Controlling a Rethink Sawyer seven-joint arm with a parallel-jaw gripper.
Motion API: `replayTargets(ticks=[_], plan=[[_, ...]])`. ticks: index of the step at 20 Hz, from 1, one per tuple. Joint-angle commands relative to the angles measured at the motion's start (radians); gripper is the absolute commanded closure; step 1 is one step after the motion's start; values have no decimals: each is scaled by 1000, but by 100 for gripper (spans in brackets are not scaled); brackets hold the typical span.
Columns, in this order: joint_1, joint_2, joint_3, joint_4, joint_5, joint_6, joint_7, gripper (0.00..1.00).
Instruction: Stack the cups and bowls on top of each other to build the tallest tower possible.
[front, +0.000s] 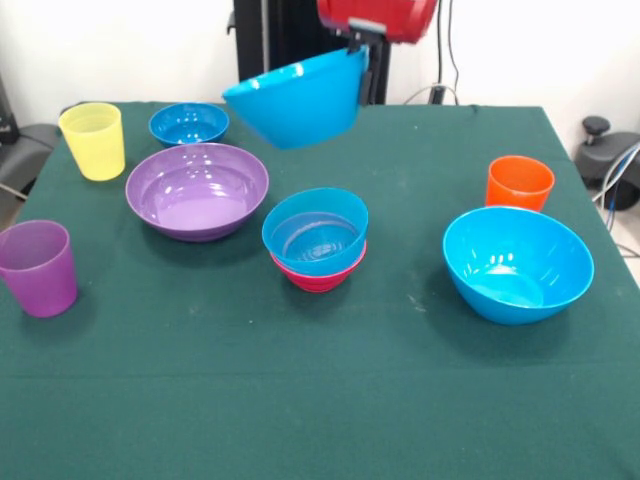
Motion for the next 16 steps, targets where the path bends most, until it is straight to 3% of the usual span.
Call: replayTargets(ticks=[1,8,16], plan=[[-2,153,101,-121,-148,13,-251,100],[-17,196,124,-143,-173,2,-225,100],[-12,163,128,-114,-170,20,-184,100]])
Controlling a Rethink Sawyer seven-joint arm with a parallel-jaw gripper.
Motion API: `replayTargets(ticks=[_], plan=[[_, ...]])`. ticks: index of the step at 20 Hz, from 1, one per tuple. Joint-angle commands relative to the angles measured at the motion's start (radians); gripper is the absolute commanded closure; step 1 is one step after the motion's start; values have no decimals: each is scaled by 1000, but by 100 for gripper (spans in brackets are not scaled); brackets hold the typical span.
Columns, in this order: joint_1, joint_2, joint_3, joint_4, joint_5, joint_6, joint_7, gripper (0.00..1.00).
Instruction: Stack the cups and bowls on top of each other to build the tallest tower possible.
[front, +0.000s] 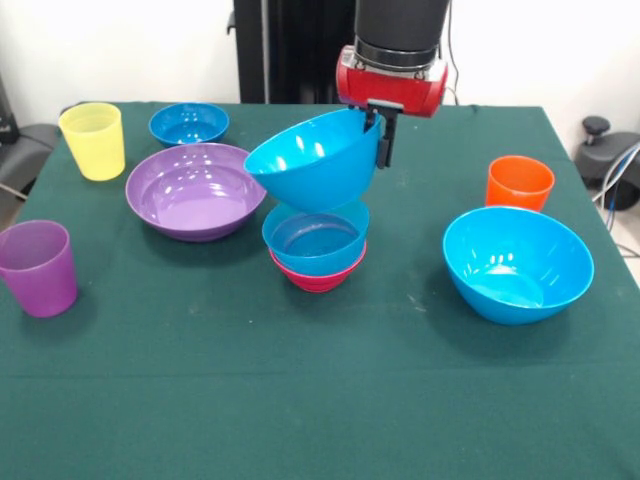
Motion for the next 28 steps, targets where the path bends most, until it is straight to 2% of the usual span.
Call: replayTargets(ticks=[1,11,15,19,28], plan=[[-6,4,64,-34,-74,18,-182,100],[-16,-15,71,-22,-65,31,-193,100],[-14,3,72,-41,-80,30,-206,100],[-7,63,70,-96,-106,29,-221,100],[-39,266,90,-259,-192,8,-297,100]])
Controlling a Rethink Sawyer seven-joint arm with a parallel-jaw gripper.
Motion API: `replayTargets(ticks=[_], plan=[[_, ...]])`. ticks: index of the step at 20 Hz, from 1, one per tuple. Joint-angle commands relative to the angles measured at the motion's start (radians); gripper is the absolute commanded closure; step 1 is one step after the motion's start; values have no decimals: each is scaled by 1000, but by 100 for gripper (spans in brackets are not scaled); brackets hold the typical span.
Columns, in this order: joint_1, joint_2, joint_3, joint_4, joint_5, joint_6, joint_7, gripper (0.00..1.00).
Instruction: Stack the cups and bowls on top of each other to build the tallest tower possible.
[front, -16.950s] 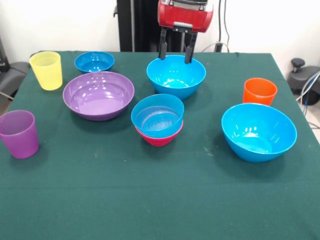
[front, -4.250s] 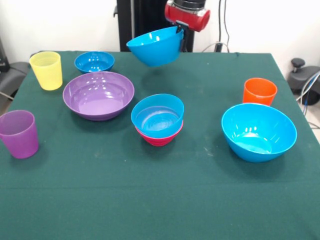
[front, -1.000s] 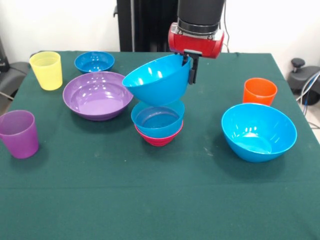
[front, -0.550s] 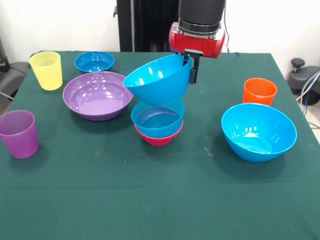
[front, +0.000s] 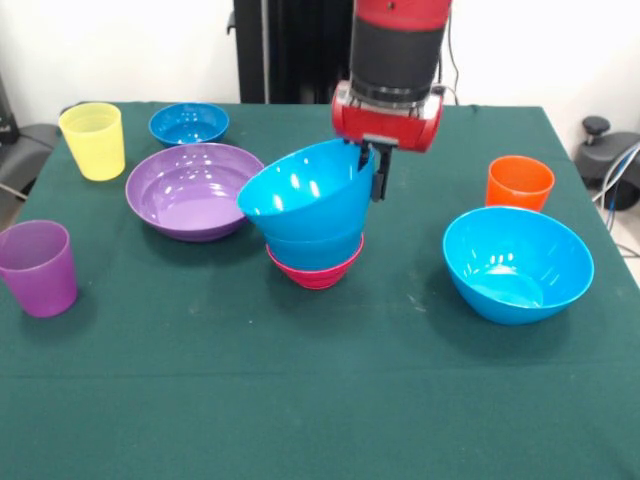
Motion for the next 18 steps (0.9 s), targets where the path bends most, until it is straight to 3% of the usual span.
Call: replayTargets(ticks=[1,18], plan=[[-40,171,82,-164,-134,2,-300,100],[-46,117,97,-122,-127,30,-253,100]])
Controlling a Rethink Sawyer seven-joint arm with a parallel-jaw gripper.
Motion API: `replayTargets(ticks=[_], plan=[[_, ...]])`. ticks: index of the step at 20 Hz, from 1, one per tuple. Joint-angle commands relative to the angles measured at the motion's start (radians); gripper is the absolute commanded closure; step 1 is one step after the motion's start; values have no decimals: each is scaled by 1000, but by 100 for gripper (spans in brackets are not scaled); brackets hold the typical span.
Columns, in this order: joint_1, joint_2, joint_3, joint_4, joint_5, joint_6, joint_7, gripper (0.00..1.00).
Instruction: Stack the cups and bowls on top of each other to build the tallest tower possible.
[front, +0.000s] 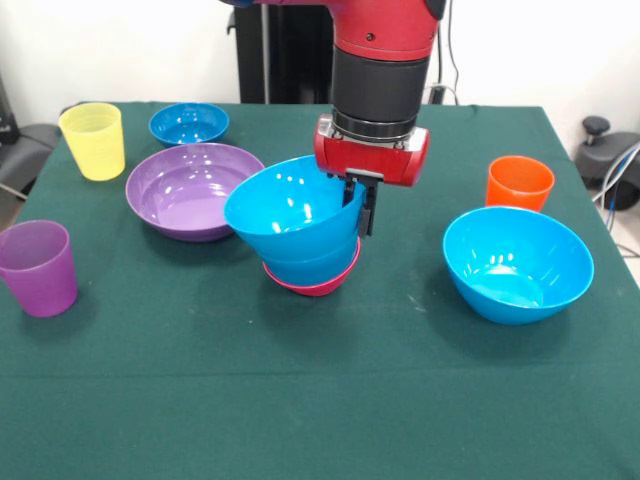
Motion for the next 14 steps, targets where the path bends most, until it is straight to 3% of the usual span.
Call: replayTargets(ticks=[1,14], plan=[[-8,78,54,-25,-100,4,-249,100],[11,49,25,29,-64,9,-157,100]])
